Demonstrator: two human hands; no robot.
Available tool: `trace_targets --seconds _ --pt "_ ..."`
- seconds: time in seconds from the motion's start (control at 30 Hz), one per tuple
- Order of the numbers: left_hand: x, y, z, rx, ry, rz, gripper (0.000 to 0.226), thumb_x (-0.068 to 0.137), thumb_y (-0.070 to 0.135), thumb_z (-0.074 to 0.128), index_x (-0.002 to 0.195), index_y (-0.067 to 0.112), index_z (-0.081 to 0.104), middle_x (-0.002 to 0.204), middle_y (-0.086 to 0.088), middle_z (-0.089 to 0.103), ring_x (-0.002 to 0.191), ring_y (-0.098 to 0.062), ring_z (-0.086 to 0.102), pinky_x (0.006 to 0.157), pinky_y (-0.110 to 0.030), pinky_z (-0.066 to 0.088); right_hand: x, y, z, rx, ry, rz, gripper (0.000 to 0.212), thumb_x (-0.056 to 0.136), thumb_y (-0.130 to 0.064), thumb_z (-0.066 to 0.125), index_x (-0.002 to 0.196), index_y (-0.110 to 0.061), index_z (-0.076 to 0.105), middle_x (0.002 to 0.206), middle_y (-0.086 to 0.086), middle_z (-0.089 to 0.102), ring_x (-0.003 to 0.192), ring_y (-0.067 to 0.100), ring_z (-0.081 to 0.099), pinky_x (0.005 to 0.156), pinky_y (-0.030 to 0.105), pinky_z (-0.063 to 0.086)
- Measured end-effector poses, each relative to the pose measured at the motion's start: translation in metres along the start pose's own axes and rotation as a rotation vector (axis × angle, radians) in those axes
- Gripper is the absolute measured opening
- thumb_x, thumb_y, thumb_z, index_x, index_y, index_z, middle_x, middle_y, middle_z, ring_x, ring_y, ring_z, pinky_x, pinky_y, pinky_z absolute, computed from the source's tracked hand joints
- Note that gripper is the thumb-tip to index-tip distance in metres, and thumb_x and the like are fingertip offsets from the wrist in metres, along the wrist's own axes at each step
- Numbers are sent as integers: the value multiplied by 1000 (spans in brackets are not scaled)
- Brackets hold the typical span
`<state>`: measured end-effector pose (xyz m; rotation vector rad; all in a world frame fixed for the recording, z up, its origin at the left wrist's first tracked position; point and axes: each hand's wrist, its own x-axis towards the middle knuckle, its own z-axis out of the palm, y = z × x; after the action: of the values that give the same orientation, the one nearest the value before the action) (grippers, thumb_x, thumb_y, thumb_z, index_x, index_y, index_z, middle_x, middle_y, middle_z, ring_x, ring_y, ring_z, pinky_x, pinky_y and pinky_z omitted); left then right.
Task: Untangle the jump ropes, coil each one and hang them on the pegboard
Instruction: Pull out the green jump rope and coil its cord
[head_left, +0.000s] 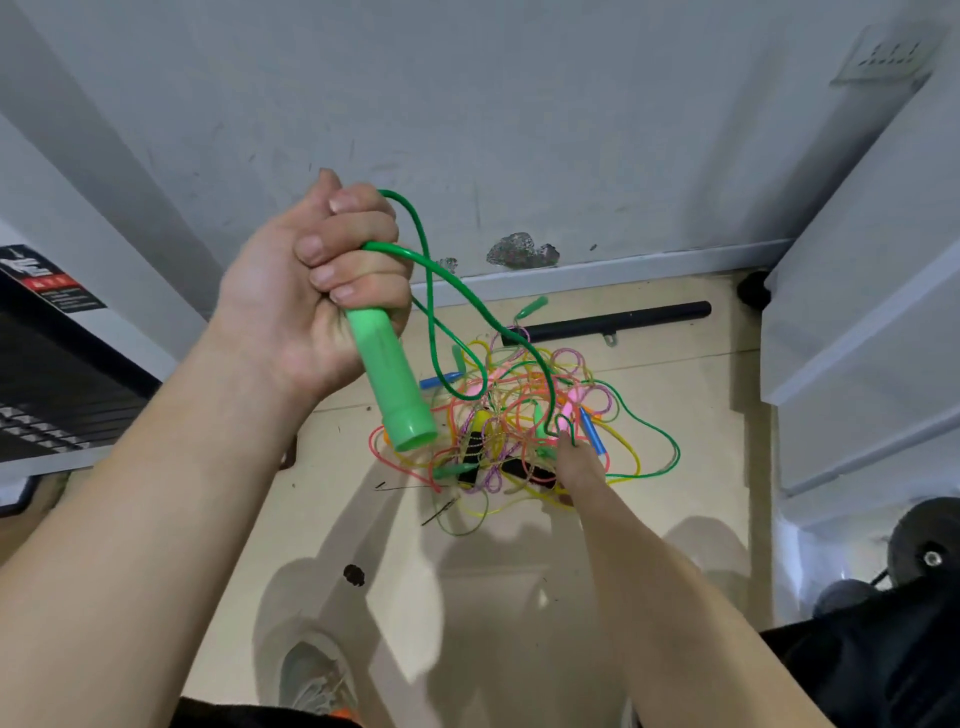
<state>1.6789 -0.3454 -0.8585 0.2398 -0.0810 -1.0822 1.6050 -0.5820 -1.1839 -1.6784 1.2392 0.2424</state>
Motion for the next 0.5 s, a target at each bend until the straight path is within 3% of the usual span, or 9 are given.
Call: trace_targets --seconds 0.07,0.1,0.17,0.27,0.37,0.43,0.5 --pt "4 2 -10 129 75 50 39 106 46 33 80 18 44 47 2 37 44 -10 27 46 -26 32 7 -3 1 -48 10 -65 39 106 -35 34 114 -6 59 87 7 59 76 25 55 76 37 48" --pt "8 2 -16 285 198 113 39 105 47 34 77 21 44 45 4 35 43 -8 23 43 -23 30 7 -7 0 17 -31 -100 33 105 -29 37 109 -5 60 84 4 59 73 21 56 81 41 52" --pt "17 -3 -31 669 490 220 37 103 46 37 73 24 42 44 7 29 39 -6 21 40 -21 23 -12 -19 -9 210 -145 -171 21 100 -25 46 100 -12 63 85 -2 61 74 15 59 77 36 55" --pt "27 -23 -61 1267 715 252 28 101 28 51 75 19 51 45 5 38 40 -11 30 47 -25 27 -57 -60 -34 96 -232 -508 19 98 -22 56 90 -8 65 77 -2 57 71 13 53 68 31 45" --pt "21 -45 -82 1713 696 145 4 92 15 66 94 18 63 49 10 41 43 -6 36 50 -26 32 -109 -106 -66 13 -467 -754 8 95 -21 63 90 -18 68 69 -6 57 63 12 53 64 31 45" --pt "19 -58 -88 1762 565 66 30 87 12 74 112 21 62 49 14 46 45 0 42 50 -14 34 -143 -130 -88 -47 -616 -862 14 94 -8 62 91 -19 69 69 0 54 64 15 53 63 28 45" --pt "18 -69 -85 1704 459 -11 36 81 17 80 112 21 63 54 14 52 53 1 44 55 -18 38 -175 -150 -106 -99 -729 -937 21 95 0 59 93 -19 70 71 4 58 69 14 58 65 24 47"
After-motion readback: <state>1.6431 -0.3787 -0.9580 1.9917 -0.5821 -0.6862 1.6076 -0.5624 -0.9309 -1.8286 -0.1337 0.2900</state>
